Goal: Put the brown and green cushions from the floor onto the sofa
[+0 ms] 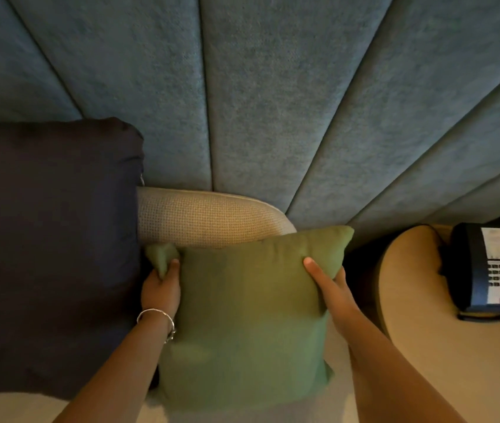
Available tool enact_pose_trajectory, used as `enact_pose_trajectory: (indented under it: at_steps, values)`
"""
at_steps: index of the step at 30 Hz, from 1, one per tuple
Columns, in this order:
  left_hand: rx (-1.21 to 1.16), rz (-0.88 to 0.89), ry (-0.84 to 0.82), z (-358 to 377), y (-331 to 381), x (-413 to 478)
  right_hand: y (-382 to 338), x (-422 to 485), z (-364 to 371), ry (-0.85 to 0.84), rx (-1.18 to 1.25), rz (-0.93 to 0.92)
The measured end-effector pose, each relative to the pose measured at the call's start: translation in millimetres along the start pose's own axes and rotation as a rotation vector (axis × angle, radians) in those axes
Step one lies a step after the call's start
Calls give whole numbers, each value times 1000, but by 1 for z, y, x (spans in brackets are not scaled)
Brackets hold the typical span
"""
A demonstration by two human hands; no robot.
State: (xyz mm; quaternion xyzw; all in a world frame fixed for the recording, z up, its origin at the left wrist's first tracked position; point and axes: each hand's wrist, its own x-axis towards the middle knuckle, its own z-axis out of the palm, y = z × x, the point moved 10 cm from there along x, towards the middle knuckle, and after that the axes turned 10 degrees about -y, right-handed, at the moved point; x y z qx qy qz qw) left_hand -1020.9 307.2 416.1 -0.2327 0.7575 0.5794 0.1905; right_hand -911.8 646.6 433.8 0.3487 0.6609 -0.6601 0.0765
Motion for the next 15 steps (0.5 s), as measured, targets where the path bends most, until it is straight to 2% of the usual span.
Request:
enact_pose_trajectory:
  at_steps: [4, 8, 12, 15]
  values:
    - [-122, -72, -114, -7, -9, -11, 15, -18, -21, 57, 110, 12]
    - [-125, -84, -288, -11, -16, -32, 32, -43, -45, 80, 140, 40]
    - [-119, -35, -224, -29, -27, -68, 39, -78, -44, 12, 113, 65]
    - [-217, -48, -159, -48, -36, -99, 38, -114, -36, -25, 116, 40]
